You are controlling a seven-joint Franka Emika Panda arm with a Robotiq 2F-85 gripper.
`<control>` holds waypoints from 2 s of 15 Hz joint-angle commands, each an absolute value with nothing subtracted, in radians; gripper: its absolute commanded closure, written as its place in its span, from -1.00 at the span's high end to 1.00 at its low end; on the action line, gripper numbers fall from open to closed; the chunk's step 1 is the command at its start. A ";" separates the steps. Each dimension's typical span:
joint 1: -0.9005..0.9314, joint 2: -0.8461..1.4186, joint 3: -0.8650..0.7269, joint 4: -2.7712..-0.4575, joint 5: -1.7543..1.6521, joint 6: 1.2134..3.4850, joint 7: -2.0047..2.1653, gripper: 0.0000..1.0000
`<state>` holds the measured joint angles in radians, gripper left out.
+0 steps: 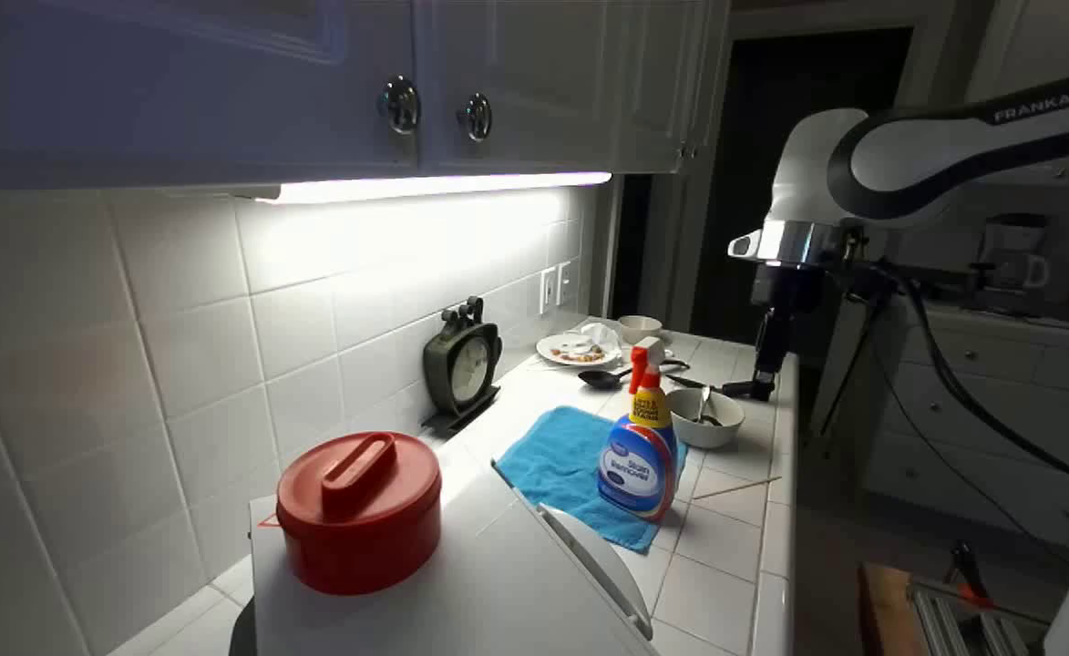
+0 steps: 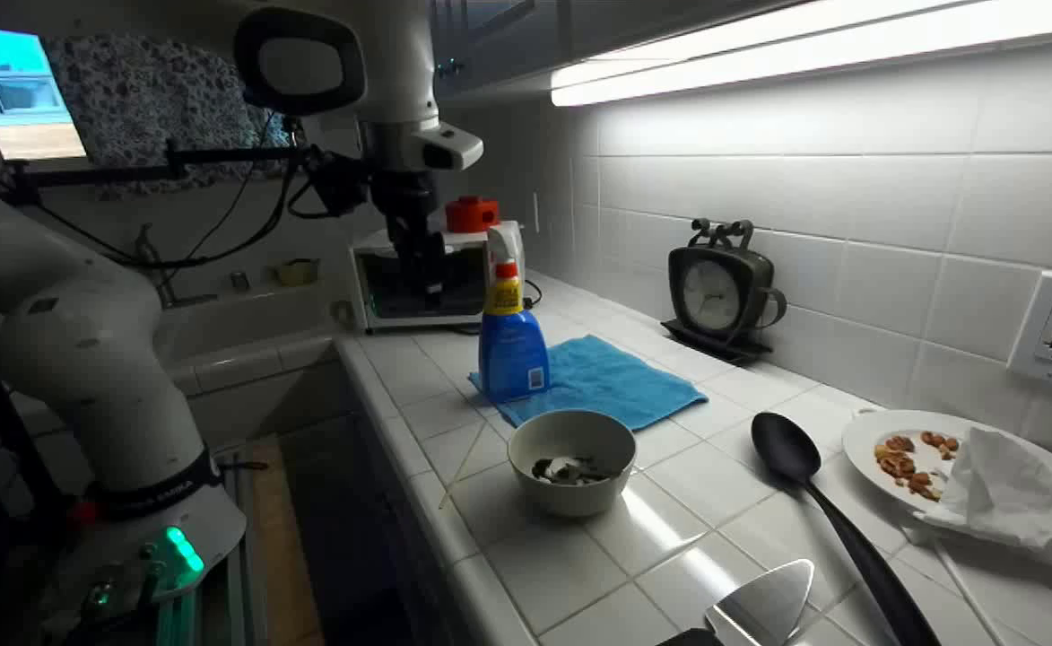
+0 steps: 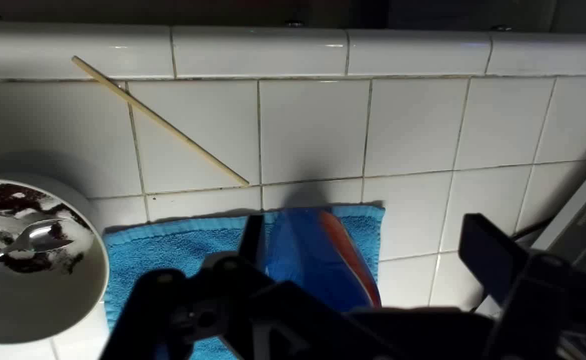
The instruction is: Turn the blue bottle to the left
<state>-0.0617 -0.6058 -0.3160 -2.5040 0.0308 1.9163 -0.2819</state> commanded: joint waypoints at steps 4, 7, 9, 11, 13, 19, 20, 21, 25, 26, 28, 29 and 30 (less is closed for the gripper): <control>-0.088 -0.600 -0.294 -2.502 0.045 1.914 -0.295 1.00; -0.100 -0.592 -0.280 -2.498 0.021 1.946 -0.276 1.00; -0.108 -0.579 -0.272 -2.475 0.014 1.983 -0.272 1.00; -0.111 -0.568 -0.263 -2.451 0.036 2.008 -0.240 1.00; -0.112 -0.550 -0.251 -2.425 0.053 2.012 -0.195 1.00; -0.115 -0.477 -0.206 -2.320 0.122 1.921 0.009 1.00; -0.119 -0.476 -0.194 -2.310 0.132 1.911 0.054 1.00; -0.121 -0.472 -0.187 -2.300 0.142 1.898 0.088 1.00; -0.161 -0.464 -0.135 -2.258 0.143 1.843 0.323 1.00; -0.172 -0.465 -0.123 -2.257 0.139 1.857 0.379 1.00; -0.193 -0.460 -0.099 -2.261 0.138 1.893 0.483 1.00; -0.200 -0.459 -0.091 -2.265 0.137 1.913 0.516 1.00; -0.201 -0.450 -0.085 -2.267 0.139 1.933 0.533 1.00</control>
<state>-0.1704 -0.4784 -0.1181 -2.2783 0.1129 1.8913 0.4508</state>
